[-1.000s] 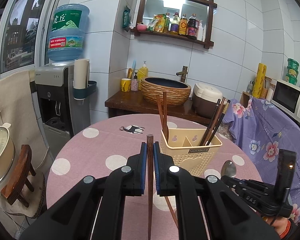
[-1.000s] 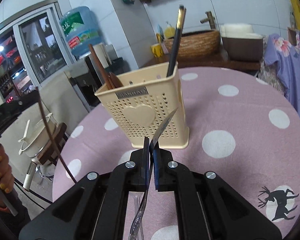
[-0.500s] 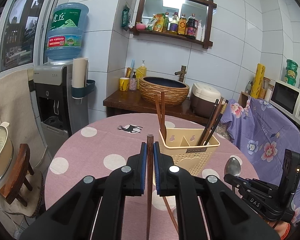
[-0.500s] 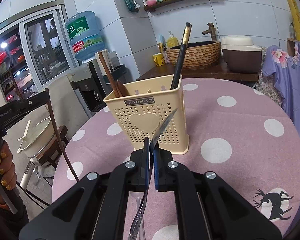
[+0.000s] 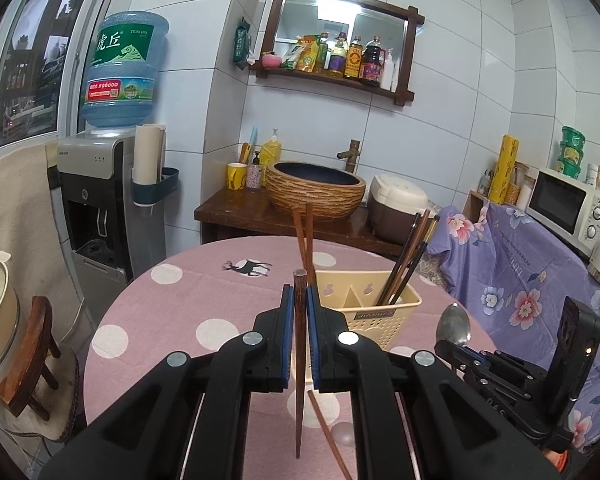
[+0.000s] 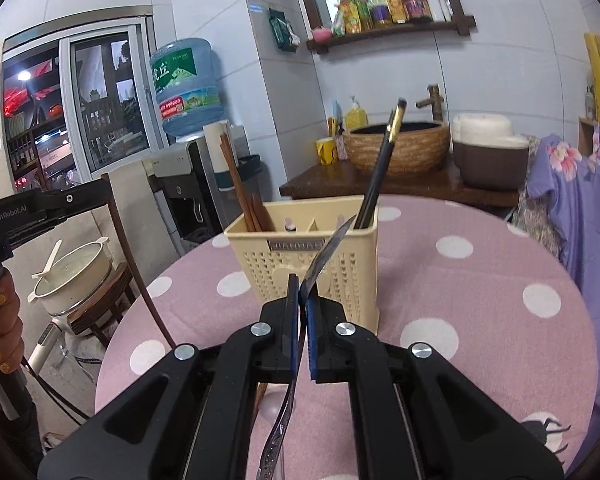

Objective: Organize utensils
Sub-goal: 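Carry the metal spoon and brown chopstick upright over the holder, then lower the spoon and chopstick into the holder and open both grippers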

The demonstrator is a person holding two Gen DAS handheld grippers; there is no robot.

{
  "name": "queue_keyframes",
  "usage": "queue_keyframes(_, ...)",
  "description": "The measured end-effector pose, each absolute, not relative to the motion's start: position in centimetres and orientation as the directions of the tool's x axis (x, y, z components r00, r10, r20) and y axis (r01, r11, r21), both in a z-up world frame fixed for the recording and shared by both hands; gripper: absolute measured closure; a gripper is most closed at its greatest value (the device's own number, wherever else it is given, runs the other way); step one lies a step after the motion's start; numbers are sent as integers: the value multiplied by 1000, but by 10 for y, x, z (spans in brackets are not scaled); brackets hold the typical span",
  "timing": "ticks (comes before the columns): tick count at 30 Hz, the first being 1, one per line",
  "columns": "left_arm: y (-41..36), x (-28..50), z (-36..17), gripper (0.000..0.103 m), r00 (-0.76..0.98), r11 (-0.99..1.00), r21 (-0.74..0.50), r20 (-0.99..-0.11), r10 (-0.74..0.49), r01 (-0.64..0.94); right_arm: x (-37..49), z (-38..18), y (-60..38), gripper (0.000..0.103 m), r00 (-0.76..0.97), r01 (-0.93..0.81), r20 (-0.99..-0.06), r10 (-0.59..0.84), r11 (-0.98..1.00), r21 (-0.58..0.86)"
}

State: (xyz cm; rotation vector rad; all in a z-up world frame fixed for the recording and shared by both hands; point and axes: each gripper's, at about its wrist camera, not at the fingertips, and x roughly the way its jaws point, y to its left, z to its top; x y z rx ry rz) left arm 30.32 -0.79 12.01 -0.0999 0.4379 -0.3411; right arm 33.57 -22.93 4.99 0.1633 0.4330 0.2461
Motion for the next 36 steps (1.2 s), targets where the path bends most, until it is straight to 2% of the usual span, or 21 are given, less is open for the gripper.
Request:
queue_keyframes(4,-9,304,143,95,844,920,-189,-367,-391,344,342,67,-225,99,899,-202,-362,246,967,156)
queue_keyframes(11,-22,308,202,95,863,905,-158,-274,-425,396,369,115,-222,99,937,-197,-280,209,978,73)
queue_keyframes(19,-45,339,257,95,903,917,-137,-170,-395,375,426,159,-220,99,974,-155,-165,157,988,26)
queue_keyframes(24,-62,366,239,95,912,925,-143,-174,-373,351,459,136,-206,99,983,-104,-156,96,994,-43)
queue_keyframes(28,-68,379,213,95,903,924,-160,-207,-376,348,464,113,-200,99,994,-45,-109,32,992,-120)
queue_keyframes(31,-70,382,198,95,908,930,-152,-213,-362,335,470,99,-199,99,992,-34,-124,17,990,-137)
queue_keyframes(34,-71,381,187,95,903,928,-152,-224,-366,339,470,89,-201,99,996,0,-86,-14,987,-162)
queue_keyframes(36,-72,382,183,95,899,929,-148,-238,-367,340,475,85,-202,99,994,-7,-108,-10,988,-155)
